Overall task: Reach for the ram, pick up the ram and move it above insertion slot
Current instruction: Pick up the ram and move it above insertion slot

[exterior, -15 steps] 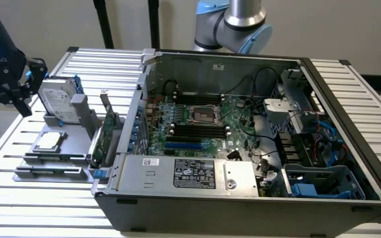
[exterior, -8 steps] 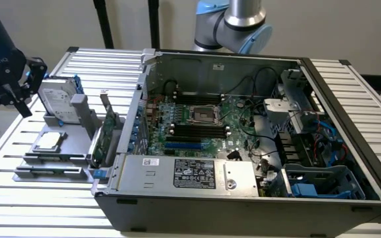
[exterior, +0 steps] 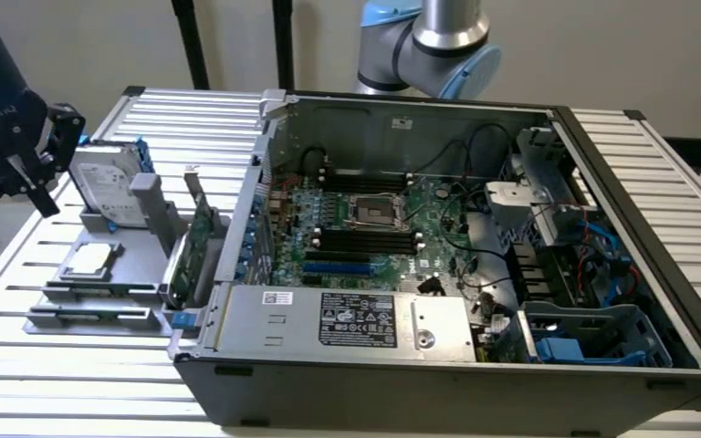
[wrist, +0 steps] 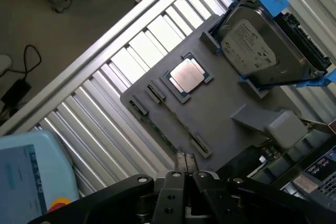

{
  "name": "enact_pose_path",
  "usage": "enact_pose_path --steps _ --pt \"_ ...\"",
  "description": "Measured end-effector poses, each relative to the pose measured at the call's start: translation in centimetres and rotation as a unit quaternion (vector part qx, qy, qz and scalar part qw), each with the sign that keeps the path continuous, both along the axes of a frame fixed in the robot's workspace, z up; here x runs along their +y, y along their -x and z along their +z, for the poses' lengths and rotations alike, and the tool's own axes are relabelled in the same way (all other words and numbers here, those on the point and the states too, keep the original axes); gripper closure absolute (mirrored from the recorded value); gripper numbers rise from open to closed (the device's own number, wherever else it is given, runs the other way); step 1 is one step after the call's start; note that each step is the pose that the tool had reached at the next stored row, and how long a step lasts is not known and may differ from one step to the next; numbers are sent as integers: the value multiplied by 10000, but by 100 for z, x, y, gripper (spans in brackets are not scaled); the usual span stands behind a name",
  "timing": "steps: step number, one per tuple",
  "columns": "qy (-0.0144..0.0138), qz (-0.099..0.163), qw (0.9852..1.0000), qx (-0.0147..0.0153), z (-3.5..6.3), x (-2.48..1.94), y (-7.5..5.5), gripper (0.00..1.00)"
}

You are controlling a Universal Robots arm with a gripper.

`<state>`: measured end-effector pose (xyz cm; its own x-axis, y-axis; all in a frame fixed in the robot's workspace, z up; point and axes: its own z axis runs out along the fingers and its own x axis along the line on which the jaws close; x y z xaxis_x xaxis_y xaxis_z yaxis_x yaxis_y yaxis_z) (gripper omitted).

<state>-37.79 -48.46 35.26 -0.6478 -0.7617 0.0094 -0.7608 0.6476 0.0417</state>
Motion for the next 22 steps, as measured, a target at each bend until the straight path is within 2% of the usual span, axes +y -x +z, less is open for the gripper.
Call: enact_pose_path --steps 5,8,11,14,17,22 --pt "0 449 9990 0 -8 0 0 89" --pt "0 727 9974 0 -13 0 0 89" --pt "1 996 9950 1 -20 0 0 89" --pt "1 1267 9919 0 -30 0 0 89" --pt "1 1539 9881 1 -39 0 0 89" --pt "1 1984 9801 1 -55 0 0 89"
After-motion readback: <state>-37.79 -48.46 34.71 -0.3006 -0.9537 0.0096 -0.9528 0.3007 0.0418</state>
